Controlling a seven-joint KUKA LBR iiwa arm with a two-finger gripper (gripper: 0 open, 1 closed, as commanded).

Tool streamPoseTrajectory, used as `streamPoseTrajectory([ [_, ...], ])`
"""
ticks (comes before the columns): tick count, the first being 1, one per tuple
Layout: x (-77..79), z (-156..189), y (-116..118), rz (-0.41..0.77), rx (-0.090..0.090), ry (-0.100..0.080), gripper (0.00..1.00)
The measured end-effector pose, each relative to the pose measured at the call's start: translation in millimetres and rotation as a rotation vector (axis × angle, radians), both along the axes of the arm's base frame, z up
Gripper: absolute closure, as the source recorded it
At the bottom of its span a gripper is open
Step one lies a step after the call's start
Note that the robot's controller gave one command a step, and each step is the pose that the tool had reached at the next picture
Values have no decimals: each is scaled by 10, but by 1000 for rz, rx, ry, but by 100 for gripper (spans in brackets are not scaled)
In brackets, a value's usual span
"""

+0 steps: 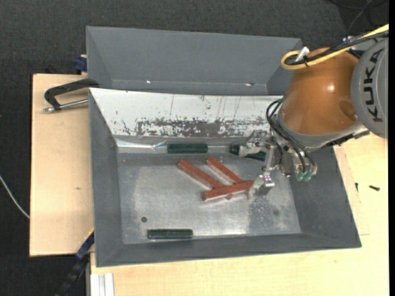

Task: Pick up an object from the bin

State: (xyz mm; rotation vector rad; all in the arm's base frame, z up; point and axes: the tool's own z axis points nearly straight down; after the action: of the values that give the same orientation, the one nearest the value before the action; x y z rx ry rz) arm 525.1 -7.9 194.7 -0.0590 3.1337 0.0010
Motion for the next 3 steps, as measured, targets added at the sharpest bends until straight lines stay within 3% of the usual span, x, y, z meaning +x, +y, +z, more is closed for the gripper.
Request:
streamPoseTrajectory([
  [1,-6,-677,223,26,0,3,0],
  [2,464,-1178,-51,-12,1,9,100],
  [3,464,-1178,-50,-12,1,9,100],
])
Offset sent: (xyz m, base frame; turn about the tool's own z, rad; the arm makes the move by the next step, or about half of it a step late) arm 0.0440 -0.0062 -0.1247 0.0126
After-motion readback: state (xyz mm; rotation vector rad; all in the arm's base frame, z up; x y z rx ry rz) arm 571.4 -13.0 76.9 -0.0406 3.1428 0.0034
